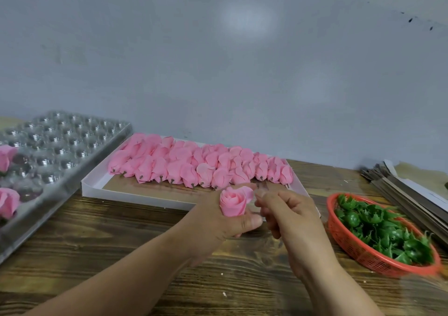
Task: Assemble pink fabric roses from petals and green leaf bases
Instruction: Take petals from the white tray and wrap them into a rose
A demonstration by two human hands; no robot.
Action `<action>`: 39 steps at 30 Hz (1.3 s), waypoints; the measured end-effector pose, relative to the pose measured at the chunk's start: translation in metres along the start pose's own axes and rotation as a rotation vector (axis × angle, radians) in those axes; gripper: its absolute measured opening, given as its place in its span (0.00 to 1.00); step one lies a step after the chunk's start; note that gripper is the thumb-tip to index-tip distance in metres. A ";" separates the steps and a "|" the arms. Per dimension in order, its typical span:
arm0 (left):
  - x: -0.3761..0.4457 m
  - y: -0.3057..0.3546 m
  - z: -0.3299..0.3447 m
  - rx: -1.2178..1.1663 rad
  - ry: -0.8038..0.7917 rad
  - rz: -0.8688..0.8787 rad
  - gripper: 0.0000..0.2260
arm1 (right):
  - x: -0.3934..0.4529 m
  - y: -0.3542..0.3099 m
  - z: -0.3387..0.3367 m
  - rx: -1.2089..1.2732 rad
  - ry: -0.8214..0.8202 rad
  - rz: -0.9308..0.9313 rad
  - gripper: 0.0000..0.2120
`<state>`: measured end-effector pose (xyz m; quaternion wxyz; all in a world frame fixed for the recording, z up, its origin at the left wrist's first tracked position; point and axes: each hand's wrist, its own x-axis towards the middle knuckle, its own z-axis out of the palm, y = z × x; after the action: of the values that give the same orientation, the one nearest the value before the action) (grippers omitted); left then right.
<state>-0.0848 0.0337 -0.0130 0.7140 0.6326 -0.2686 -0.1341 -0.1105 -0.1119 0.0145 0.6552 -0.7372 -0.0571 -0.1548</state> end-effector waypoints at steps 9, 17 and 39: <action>-0.001 -0.001 0.006 0.253 0.004 0.050 0.28 | -0.002 0.003 0.003 0.076 -0.075 0.121 0.07; 0.000 -0.001 0.009 0.300 0.017 0.064 0.14 | -0.005 -0.004 0.002 -0.071 -0.153 -0.112 0.13; 0.006 -0.002 0.013 -0.726 0.264 -0.154 0.18 | -0.021 0.032 0.034 -0.296 0.047 -0.352 0.17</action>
<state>-0.0871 0.0194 -0.0134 0.9075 0.3690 -0.0612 -0.1912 -0.1159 -0.0801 -0.0250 0.5038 -0.8002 -0.1462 -0.2907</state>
